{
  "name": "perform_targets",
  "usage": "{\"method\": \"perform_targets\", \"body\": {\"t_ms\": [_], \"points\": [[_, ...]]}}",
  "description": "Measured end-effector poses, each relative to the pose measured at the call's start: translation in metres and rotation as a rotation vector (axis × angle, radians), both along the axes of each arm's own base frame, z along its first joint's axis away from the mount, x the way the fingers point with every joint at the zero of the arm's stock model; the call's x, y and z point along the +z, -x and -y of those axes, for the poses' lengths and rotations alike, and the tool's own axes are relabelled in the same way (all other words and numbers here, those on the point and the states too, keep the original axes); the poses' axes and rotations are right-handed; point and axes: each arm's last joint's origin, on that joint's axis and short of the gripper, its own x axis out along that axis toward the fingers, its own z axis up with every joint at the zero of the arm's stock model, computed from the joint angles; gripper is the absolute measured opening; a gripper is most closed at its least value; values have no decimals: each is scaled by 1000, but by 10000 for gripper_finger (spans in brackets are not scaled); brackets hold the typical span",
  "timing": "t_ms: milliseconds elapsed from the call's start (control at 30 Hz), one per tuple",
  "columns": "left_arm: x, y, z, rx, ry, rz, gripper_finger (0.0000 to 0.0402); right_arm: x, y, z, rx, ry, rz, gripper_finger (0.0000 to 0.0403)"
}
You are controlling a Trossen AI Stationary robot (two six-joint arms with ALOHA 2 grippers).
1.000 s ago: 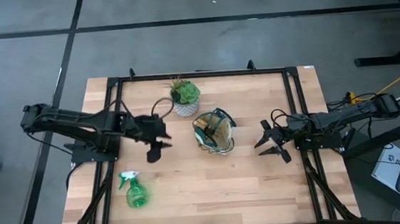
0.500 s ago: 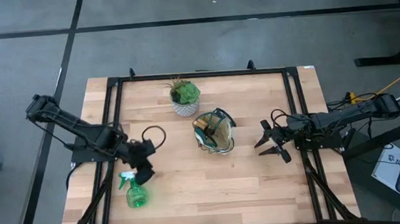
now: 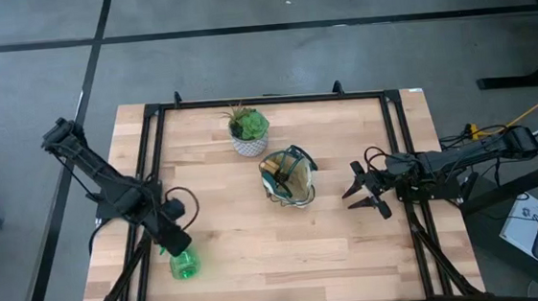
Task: Pick & Place Garden tools in Gardening bag
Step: Put the spray bottle into the gardening bag
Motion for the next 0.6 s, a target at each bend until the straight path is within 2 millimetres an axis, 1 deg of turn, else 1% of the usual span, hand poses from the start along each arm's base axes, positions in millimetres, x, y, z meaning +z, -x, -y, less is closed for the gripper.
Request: {"method": "perform_targets", "body": {"t_ms": [67,267,433,600], "points": [[0,7,5,-7,7,-40,148,0,0,0,1,0,0,169],[-3,19,18,-64,-5,-62,148,0,0,0,1,0,0,169],[-14,18,28,-88,-95,-61,148,0,0,0,1,0,0,170],[-36,11,33,-129,-149,-126,148,0,0,0,1,0,0,170]]}}
